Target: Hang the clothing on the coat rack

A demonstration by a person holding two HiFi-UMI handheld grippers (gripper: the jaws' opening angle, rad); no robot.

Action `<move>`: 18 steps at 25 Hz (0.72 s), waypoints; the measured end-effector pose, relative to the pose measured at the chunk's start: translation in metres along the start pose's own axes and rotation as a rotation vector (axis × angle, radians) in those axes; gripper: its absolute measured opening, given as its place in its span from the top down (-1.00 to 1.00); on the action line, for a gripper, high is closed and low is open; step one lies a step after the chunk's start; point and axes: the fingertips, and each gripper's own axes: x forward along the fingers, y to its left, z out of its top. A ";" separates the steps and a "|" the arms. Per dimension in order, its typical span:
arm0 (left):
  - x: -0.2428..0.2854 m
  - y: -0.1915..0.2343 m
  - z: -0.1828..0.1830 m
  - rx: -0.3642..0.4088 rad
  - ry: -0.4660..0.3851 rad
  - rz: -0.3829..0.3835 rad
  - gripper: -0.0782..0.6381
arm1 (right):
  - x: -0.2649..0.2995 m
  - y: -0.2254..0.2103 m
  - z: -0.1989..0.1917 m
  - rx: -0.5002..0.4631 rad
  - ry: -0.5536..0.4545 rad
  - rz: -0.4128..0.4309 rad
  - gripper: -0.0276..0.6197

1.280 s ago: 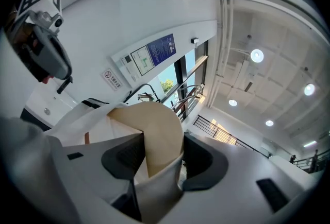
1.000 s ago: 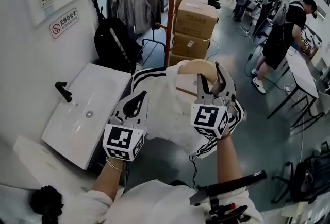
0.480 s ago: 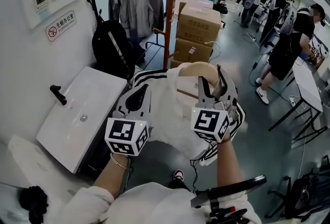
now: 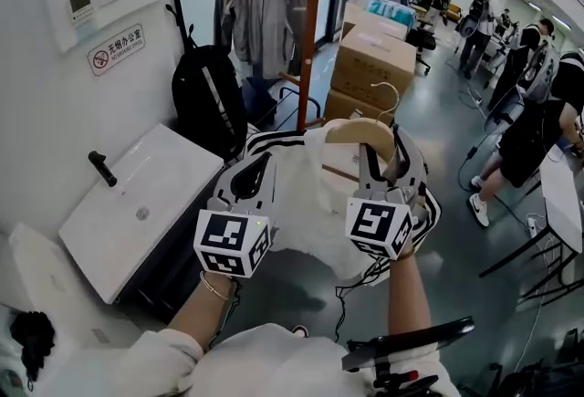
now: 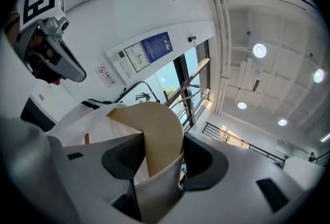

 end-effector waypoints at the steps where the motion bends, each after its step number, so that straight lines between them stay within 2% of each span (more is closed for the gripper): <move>1: 0.007 -0.001 0.000 0.001 0.000 0.012 0.76 | 0.006 -0.003 -0.004 0.003 -0.006 0.005 0.20; 13: 0.065 -0.022 -0.027 0.011 0.043 0.084 0.76 | 0.050 -0.028 -0.067 0.037 -0.031 0.038 0.20; 18: 0.087 -0.023 -0.039 -0.001 0.066 0.089 0.76 | 0.068 -0.034 -0.086 0.044 -0.016 0.039 0.20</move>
